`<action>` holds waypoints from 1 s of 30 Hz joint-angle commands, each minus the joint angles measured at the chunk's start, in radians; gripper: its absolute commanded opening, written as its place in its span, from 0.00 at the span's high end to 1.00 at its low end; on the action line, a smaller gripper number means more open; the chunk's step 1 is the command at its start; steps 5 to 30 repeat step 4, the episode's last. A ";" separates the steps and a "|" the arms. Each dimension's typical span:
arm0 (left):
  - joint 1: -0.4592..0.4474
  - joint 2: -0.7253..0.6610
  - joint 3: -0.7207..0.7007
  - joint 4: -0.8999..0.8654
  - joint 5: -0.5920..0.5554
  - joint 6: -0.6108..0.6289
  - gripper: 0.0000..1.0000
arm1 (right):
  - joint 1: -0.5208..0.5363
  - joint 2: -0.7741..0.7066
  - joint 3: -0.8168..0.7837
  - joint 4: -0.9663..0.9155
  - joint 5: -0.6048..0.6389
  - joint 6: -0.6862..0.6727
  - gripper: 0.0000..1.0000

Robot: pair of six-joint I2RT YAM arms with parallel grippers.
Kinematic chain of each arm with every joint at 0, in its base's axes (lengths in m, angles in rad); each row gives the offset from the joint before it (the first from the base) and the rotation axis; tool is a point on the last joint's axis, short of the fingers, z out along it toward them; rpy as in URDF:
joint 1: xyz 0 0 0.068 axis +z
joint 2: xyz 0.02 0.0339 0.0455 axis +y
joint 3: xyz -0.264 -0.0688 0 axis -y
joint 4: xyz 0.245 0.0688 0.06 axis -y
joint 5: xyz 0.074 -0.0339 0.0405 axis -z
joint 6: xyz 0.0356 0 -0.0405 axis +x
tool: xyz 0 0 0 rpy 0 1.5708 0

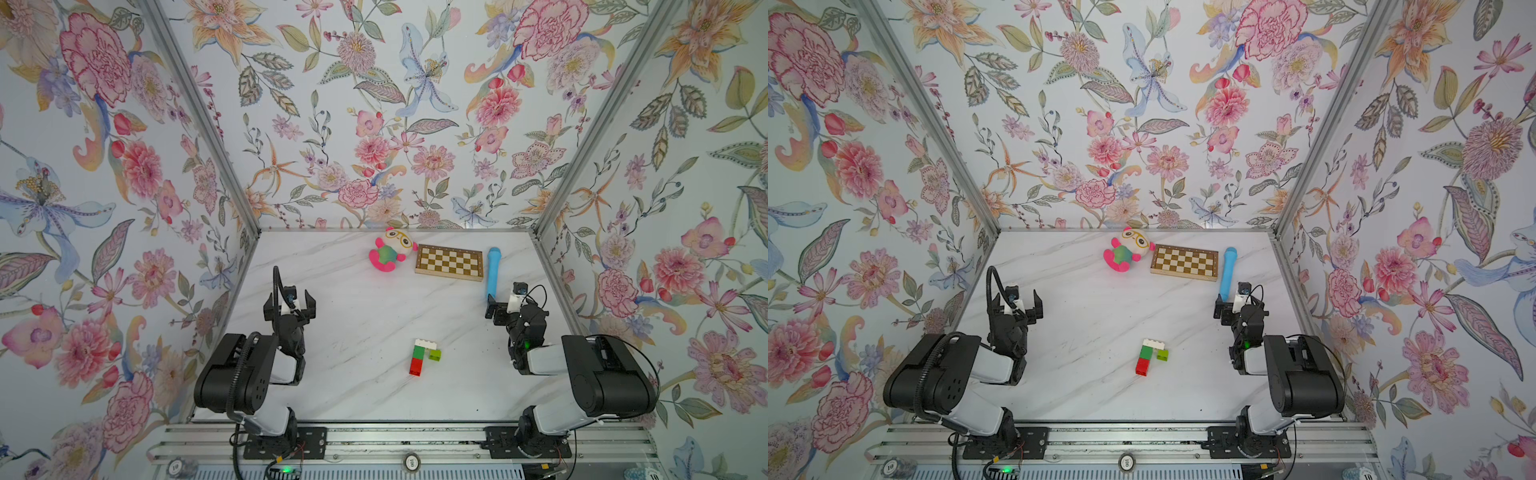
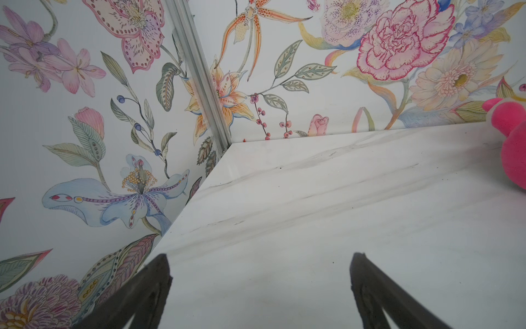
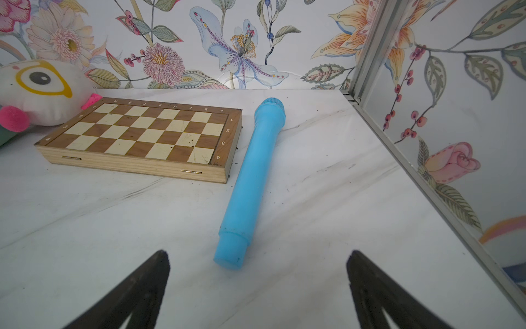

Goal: Assemble the letter r with lego
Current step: Reset both arms

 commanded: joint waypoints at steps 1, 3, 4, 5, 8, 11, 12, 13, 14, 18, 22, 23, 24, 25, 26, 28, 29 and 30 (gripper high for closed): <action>0.005 -0.009 0.005 0.013 0.008 -0.011 0.01 | -0.005 -0.001 0.018 0.013 -0.017 -0.006 0.01; 0.005 -0.008 0.006 0.013 0.009 -0.010 0.01 | -0.001 -0.002 0.012 0.022 -0.011 -0.008 0.01; 0.005 -0.009 0.006 0.013 0.008 -0.010 0.01 | -0.001 -0.001 0.012 0.025 -0.011 -0.009 0.01; 0.005 -0.009 0.006 0.013 0.008 -0.010 0.01 | -0.001 -0.001 0.012 0.025 -0.011 -0.009 0.01; 0.005 -0.009 0.006 0.013 0.008 -0.010 0.01 | -0.001 -0.001 0.012 0.025 -0.011 -0.009 0.01; 0.005 -0.009 0.006 0.013 0.008 -0.010 0.01 | -0.001 -0.001 0.012 0.025 -0.011 -0.009 0.01; 0.005 -0.009 0.006 0.013 0.008 -0.010 0.01 | -0.001 -0.001 0.012 0.025 -0.011 -0.009 0.01; 0.005 -0.009 0.006 0.013 0.008 -0.010 0.01 | -0.001 -0.001 0.012 0.025 -0.011 -0.009 0.01; 0.005 -0.009 0.006 0.013 0.008 -0.010 0.01 | -0.001 -0.001 0.012 0.025 -0.011 -0.009 0.01; 0.005 -0.009 0.006 0.013 0.008 -0.010 0.01 | -0.001 -0.001 0.012 0.025 -0.011 -0.009 0.01; 0.005 -0.009 0.006 0.013 0.008 -0.010 0.01 | -0.001 -0.001 0.012 0.025 -0.011 -0.009 0.01; 0.005 -0.009 0.006 0.013 0.008 -0.010 0.01 | -0.001 -0.001 0.012 0.025 -0.011 -0.009 0.01; 0.005 -0.009 0.006 0.013 0.008 -0.010 0.01 | -0.001 -0.001 0.012 0.025 -0.011 -0.009 0.01; 0.005 -0.009 0.006 0.013 0.008 -0.010 0.01 | -0.001 -0.001 0.012 0.025 -0.011 -0.009 0.01; 0.005 -0.009 0.006 0.013 0.008 -0.010 0.01 | -0.001 -0.001 0.012 0.025 -0.011 -0.009 0.01; 0.005 -0.009 0.006 0.013 0.008 -0.010 0.01 | -0.001 -0.001 0.012 0.025 -0.011 -0.009 0.01; 0.005 -0.009 0.006 0.013 0.008 -0.010 0.01 | -0.001 -0.001 0.012 0.025 -0.011 -0.009 0.01; 0.005 -0.009 0.006 0.013 0.008 -0.010 0.01 | -0.001 -0.001 0.012 0.025 -0.011 -0.009 0.01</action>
